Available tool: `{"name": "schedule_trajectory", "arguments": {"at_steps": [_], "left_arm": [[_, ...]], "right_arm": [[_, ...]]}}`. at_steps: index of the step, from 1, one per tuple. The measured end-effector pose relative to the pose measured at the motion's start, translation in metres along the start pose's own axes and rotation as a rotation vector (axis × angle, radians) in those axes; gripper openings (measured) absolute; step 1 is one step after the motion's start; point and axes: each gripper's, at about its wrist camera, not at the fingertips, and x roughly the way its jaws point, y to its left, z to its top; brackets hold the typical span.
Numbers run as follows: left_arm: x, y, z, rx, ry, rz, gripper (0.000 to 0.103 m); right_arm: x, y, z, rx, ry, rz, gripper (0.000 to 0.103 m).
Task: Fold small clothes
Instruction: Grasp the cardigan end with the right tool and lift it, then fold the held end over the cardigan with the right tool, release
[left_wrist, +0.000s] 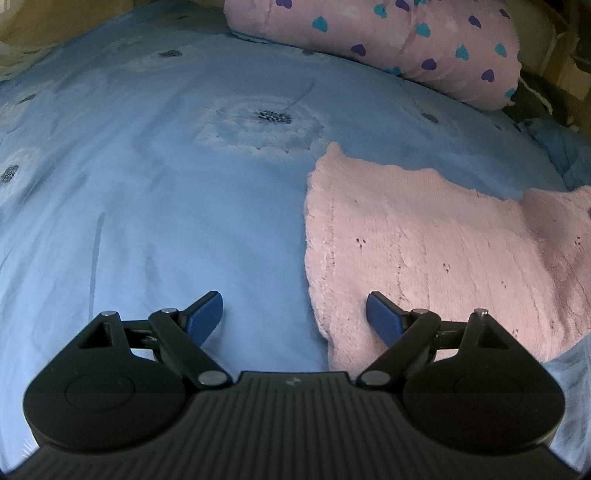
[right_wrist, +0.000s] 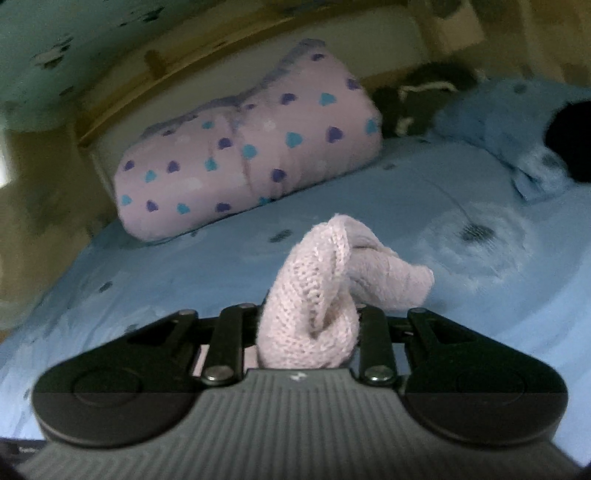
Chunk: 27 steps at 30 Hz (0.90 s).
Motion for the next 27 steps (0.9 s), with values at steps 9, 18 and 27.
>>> {"name": "schedule_trajectory", "arguments": {"at_steps": [9,18,27], "left_arm": [[-0.003,0.012,0.005,-0.043,-0.01,-0.002,0.088],[-0.004,0.025,0.009,-0.087,-0.015,0.003,0.088],[-0.007,0.039,0.012,-0.144,-0.024,0.008,0.088]], "right_arm": [[0.011,0.07,0.002,-0.128,0.018,0.096,0.027],[0.035,0.137,-0.044,-0.294,0.099,0.166,0.021],[0.039,0.143,-0.077,-0.349,0.154,0.183,0.02]]}}
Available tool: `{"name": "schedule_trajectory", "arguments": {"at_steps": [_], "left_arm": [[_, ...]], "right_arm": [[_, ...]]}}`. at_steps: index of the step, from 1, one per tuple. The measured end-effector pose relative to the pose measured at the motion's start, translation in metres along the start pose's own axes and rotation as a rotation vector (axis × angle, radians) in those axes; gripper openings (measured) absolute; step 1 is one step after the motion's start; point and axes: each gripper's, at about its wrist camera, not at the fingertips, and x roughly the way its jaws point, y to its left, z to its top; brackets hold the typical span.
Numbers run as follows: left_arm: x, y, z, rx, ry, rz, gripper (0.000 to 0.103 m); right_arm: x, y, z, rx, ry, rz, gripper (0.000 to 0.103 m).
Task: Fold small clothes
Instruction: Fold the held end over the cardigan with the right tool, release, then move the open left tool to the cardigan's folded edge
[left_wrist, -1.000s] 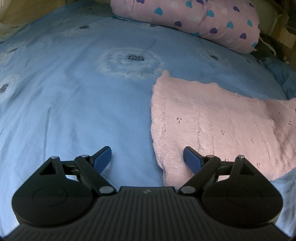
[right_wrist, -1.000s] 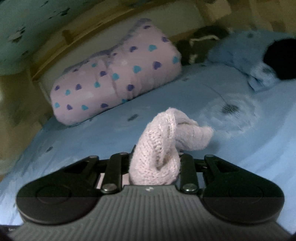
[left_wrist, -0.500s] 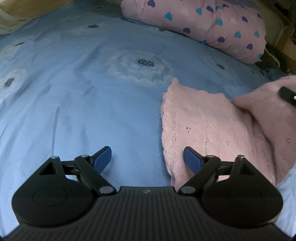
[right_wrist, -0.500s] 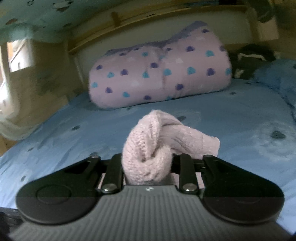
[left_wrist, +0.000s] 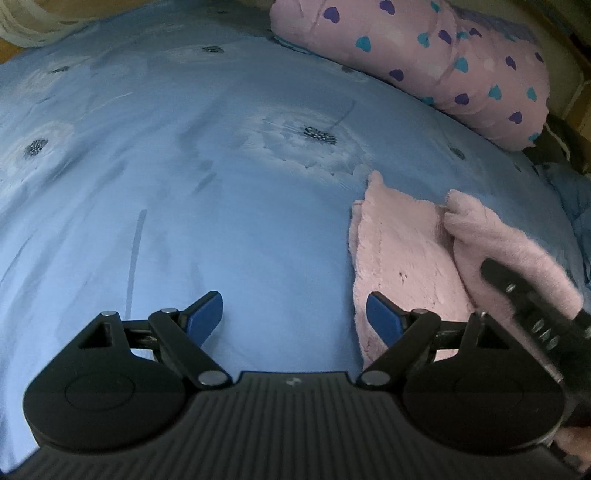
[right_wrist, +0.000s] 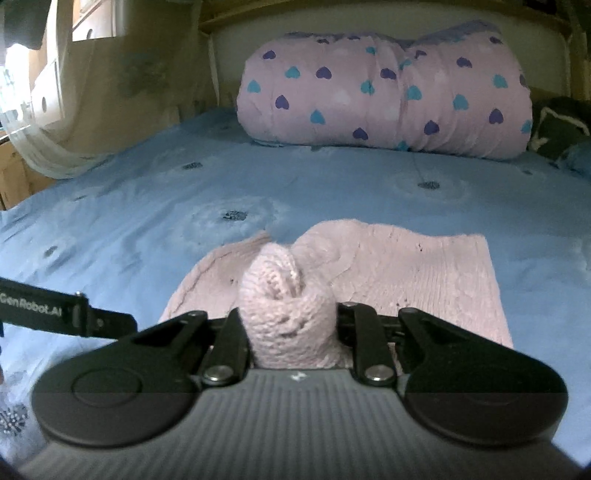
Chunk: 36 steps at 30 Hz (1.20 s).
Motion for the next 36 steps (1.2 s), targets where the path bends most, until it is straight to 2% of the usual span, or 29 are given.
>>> {"name": "schedule_trajectory", "arguments": {"at_steps": [4,7,9,12,14,16,19,25,29,36], "left_arm": [[-0.001,-0.002,0.0,0.003,-0.003,-0.001,0.088],[0.0,-0.002,0.0,0.004,-0.002,0.001,0.088],[0.0,-0.003,0.0,0.004,-0.002,0.002,0.088],[0.0,-0.003,0.0,0.008,-0.005,0.001,0.088],[0.0,-0.002,0.0,0.009,-0.008,0.004,0.088],[-0.001,-0.003,0.0,0.006,-0.018,0.009,0.088],[-0.005,-0.005,0.001,0.0,-0.036,-0.001,0.088],[-0.016,-0.021,0.0,0.038,-0.09,-0.071,0.088],[-0.02,-0.035,-0.003,0.067,-0.108,-0.132,0.088],[-0.015,-0.067,-0.01,0.108,-0.106,-0.218,0.088]], "right_arm": [[-0.012,-0.005,0.019,0.082,-0.067,0.033,0.019],[-0.026,0.004,0.021,0.059,-0.103,0.076,0.019],[-0.027,0.015,0.013,0.006,-0.086,0.096,0.019],[-0.01,0.026,-0.004,-0.046,0.022,0.112,0.022],[-0.009,0.028,-0.014,-0.057,0.028,0.121,0.024],[-0.016,0.03,-0.015,-0.084,0.02,0.131,0.036],[-0.026,0.025,-0.009,-0.047,0.045,0.202,0.055],[-0.056,0.009,0.001,0.018,0.054,0.289,0.057],[-0.073,-0.011,0.003,0.008,0.023,0.253,0.057],[-0.077,-0.068,0.002,0.071,0.012,0.095,0.058]]}}
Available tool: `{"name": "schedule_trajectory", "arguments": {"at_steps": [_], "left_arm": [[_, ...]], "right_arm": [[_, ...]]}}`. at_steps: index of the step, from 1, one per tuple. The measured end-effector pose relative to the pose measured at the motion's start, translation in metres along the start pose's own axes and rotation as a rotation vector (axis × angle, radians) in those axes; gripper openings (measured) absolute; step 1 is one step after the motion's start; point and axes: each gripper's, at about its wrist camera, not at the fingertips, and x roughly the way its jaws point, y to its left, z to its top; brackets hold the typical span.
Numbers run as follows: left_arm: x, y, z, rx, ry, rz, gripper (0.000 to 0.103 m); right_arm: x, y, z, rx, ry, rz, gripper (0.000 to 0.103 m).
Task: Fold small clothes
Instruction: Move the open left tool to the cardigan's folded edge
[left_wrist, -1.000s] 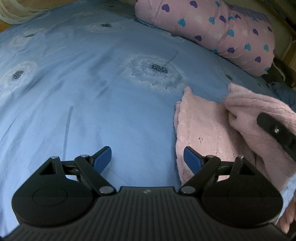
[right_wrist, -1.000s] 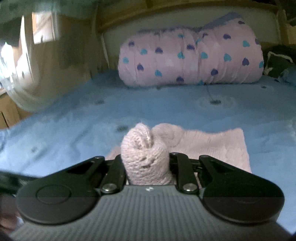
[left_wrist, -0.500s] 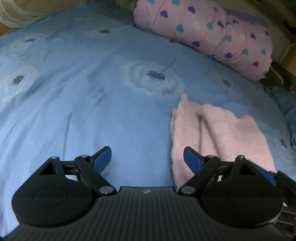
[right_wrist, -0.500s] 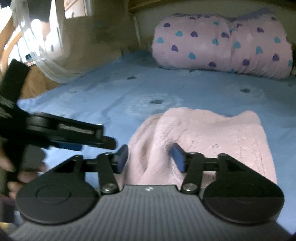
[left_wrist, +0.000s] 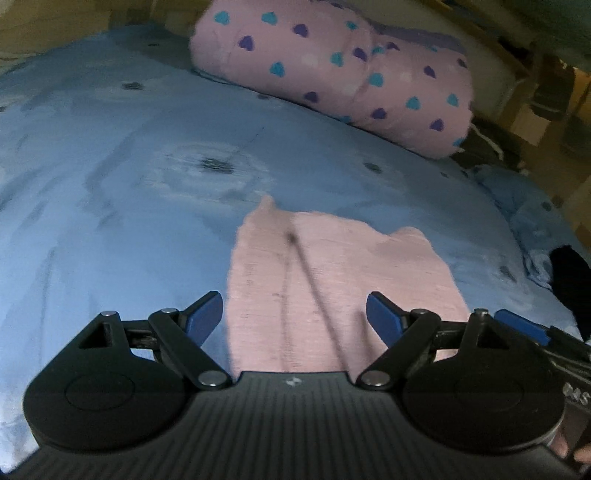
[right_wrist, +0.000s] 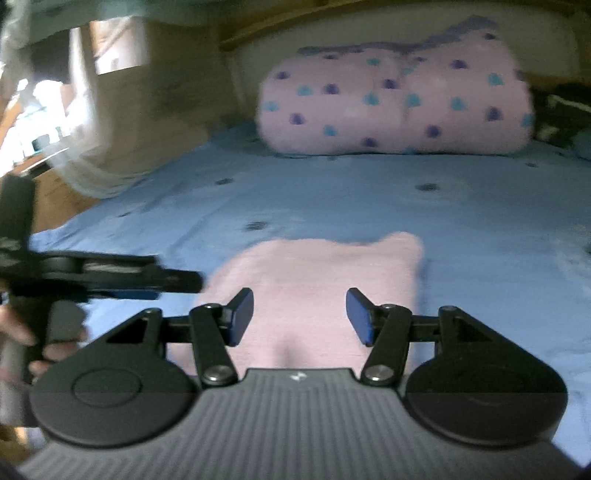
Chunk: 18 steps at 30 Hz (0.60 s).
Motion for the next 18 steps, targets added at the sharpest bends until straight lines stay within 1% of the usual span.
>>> {"name": "schedule_trajectory", "arguments": {"at_steps": [3,6,9,12,14,15,17,18], "left_arm": [[0.01,-0.011,-0.003,0.013,0.015,-0.017,0.088],[0.021,-0.02,-0.007,0.047,0.025,0.009,0.088],[0.031,-0.024,-0.011,0.07,0.036,0.022,0.088],[0.039,-0.026,-0.011,0.068,0.029,0.025,0.088],[0.043,-0.026,-0.01,0.056,0.023,0.031,0.088],[0.046,-0.026,-0.01,0.046,0.018,0.029,0.088],[0.047,-0.026,-0.011,0.031,0.007,0.019,0.085],[0.047,-0.026,-0.012,0.021,-0.001,0.002,0.076]], "right_arm": [[0.005,-0.02,-0.004,0.049,0.015,-0.028,0.058],[0.013,-0.035,-0.01,0.086,0.032,-0.035,0.058],[0.024,-0.043,-0.016,0.129,0.059,-0.014,0.058],[0.03,-0.051,-0.023,0.163,0.06,0.023,0.058],[0.031,-0.055,-0.027,0.181,0.055,0.037,0.061],[0.032,-0.057,-0.028,0.193,0.054,0.039,0.064],[0.032,-0.059,-0.029,0.209,0.055,0.045,0.067],[0.032,-0.061,-0.03,0.217,0.055,0.051,0.067]]}}
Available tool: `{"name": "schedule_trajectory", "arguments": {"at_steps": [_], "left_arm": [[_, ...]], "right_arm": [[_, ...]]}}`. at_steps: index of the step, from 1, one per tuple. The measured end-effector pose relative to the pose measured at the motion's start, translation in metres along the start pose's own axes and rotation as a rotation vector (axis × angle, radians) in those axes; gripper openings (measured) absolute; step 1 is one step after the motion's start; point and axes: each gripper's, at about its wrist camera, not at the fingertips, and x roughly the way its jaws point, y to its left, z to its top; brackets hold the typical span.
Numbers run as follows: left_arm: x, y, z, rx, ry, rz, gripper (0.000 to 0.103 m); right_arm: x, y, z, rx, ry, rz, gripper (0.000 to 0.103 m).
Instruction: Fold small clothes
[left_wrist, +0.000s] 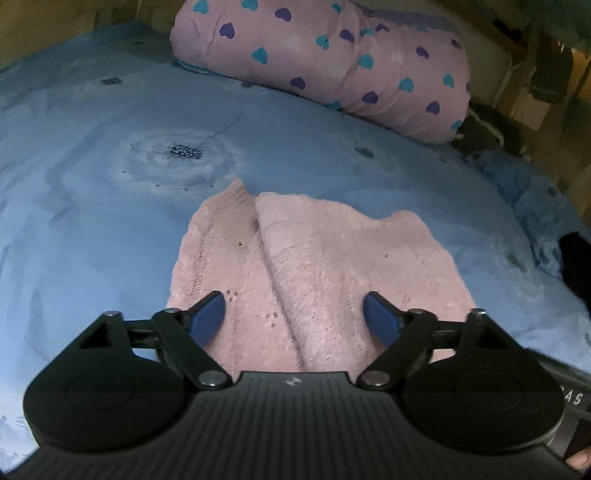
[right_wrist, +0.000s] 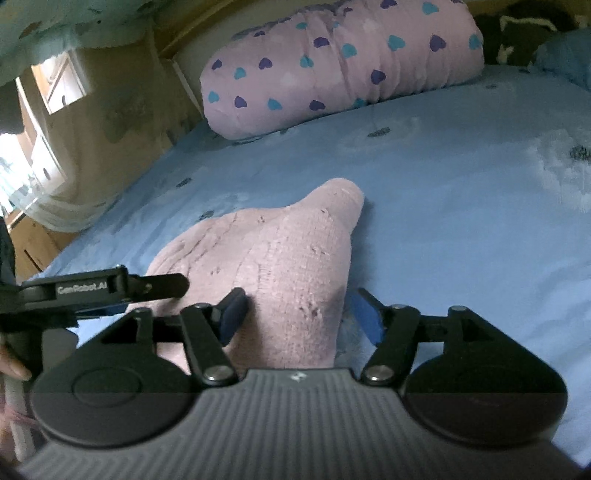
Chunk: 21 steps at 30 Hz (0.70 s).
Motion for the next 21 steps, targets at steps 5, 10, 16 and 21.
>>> {"name": "schedule_trajectory", "arguments": {"at_steps": [5,10,16,21], "left_arm": [[-0.003,0.0,-0.002,-0.01,-0.015,-0.045,0.057],[-0.003,-0.003,-0.003,-0.01,-0.022,0.013,0.068],[-0.002,-0.008,-0.003,0.021,-0.039,-0.021,0.039],[-0.016,-0.014,0.01,0.069,-0.103,-0.039,0.023]], "right_arm": [[-0.002,-0.005,-0.003,0.034,-0.005,0.017,0.067],[-0.003,-0.004,-0.006,0.032,-0.01,0.02,0.068],[-0.002,-0.005,-0.008,0.042,-0.019,0.015,0.068],[-0.003,-0.003,-0.011,0.046,-0.038,0.009,0.068]]}}
